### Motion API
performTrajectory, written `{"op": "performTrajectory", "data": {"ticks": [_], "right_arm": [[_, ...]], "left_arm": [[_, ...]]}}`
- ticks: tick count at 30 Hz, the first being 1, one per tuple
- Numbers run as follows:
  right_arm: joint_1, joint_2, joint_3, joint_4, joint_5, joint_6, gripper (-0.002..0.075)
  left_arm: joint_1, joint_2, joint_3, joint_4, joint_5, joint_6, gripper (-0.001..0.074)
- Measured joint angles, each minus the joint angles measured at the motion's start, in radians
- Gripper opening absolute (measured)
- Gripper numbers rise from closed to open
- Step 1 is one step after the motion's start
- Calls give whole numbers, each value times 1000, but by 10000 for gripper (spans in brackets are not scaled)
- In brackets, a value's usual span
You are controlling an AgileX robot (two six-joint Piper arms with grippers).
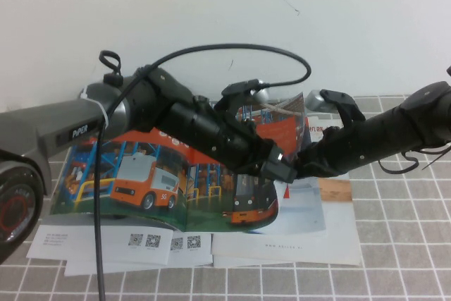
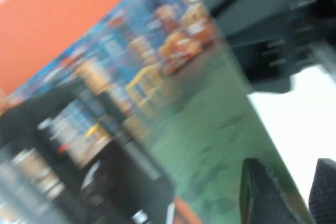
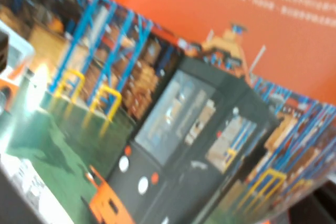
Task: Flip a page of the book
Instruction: Open the closed book
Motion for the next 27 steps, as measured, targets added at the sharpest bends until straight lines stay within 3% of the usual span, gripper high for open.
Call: {"op": "performTrajectory", "data": {"ticks": [15,21,27], "right_arm": [[0,2,4,109,0,-50,-2],[0,2,4,114,14,-52,-2],[0,2,4,131,24,-68,-2]], "left_arm": [[-1,9,-365,79,272,-115,188],[-1,-30,-500,329,286,-196,42],[-1,-141,-519,559,306,-285,4]]}}
